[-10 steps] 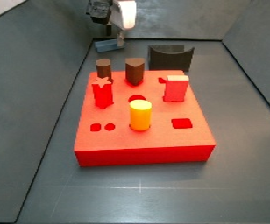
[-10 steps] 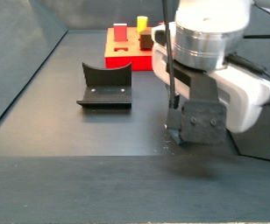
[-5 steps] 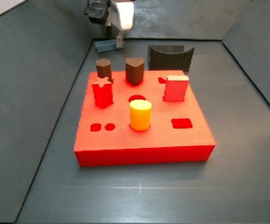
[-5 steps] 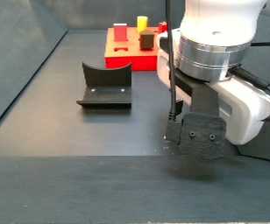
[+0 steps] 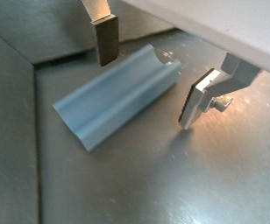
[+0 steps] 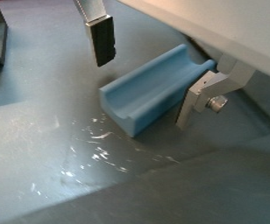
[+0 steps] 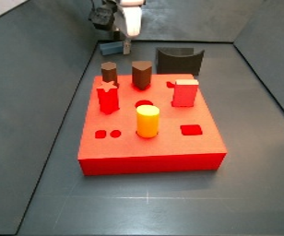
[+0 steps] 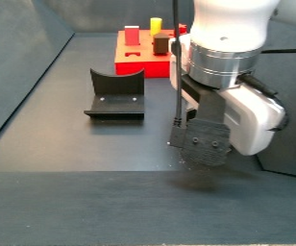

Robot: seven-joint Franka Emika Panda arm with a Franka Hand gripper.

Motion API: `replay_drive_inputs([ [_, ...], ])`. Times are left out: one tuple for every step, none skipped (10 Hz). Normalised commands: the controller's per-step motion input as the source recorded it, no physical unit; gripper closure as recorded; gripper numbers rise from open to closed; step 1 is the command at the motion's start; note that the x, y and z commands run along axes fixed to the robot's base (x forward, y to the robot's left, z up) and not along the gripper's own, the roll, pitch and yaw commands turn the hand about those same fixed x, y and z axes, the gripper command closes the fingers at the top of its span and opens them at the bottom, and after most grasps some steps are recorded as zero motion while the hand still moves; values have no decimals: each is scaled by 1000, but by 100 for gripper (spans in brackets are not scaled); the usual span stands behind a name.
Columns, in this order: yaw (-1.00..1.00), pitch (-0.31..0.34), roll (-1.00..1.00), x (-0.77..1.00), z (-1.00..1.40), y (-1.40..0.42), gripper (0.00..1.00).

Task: Pick up the arch object. Move up. Place the arch object on the fixture. Regrasp the arch object. Move to above the board. Insert the arch object.
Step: Pick up the arch object.

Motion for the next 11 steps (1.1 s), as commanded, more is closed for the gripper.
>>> replay_drive_inputs([
  [-157,-176,-224,117,-577,14,0],
  [-183,-250,-291,0,-323,60,0],
  [-26,-157,-176,0,-206,66,0],
  [0,0,0,0,0,0,0],
  [0,0,0,0,0,0,100],
  [0,0,0,0,0,0,100],
  [0,0,0,0,0,0,100],
  [0,0,0,0,0,0,100],
  [0,0,0,0,0,0,100],
  [0,0,0,0,0,0,100],
  [0,0,0,0,0,0,100],
])
